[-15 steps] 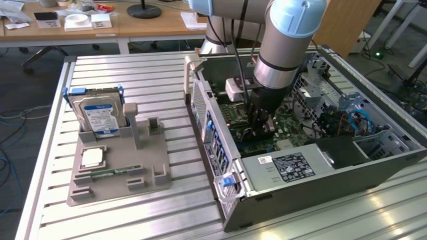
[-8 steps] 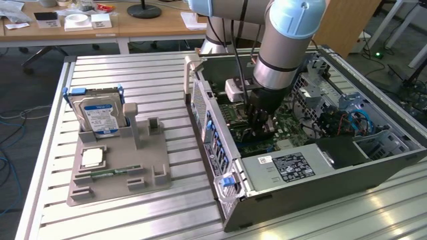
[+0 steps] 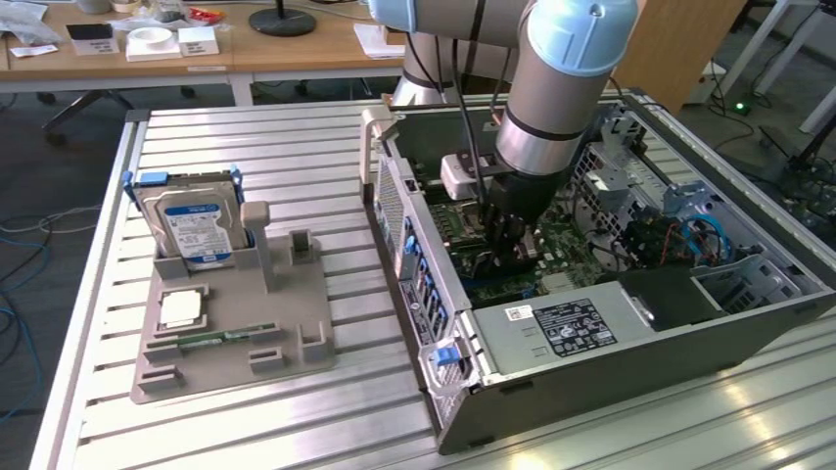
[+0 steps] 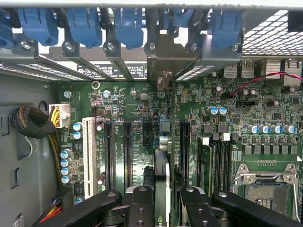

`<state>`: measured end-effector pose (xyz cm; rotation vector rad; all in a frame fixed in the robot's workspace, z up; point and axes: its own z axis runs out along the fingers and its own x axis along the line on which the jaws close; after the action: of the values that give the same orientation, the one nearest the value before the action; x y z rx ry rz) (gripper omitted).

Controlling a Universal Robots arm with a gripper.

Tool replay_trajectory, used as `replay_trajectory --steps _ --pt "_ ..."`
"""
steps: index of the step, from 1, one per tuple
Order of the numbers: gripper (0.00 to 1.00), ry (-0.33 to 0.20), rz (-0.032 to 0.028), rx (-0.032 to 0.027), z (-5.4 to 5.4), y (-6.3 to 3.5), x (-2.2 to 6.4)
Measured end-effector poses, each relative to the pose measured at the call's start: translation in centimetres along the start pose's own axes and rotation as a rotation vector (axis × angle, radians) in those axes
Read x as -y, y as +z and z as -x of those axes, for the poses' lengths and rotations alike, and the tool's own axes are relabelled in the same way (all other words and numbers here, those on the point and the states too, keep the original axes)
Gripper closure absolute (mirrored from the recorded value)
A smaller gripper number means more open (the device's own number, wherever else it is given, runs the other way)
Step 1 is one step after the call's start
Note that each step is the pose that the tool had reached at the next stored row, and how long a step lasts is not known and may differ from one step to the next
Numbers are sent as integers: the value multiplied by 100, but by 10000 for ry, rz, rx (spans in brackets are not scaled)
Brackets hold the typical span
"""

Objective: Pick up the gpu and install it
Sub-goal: 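Insert the gpu into the slot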

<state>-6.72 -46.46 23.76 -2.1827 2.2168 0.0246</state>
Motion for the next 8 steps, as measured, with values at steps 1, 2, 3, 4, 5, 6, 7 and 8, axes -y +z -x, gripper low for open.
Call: replay_trajectory --steps 1,2,3,4,5,6,7,8 --pt "74 0 0 0 0 0 0" --pt "74 0 0 0 0 0 0" --pt "74 0 -1 0 0 0 0" --pt "74 0 0 0 0 0 0" --pt "74 0 1 1 0 0 0" --pt "73 1 7 5 0 1 -2" --pt "73 5 0 7 0 3 -3" --pt "67 4 -3 4 0 2 -2"
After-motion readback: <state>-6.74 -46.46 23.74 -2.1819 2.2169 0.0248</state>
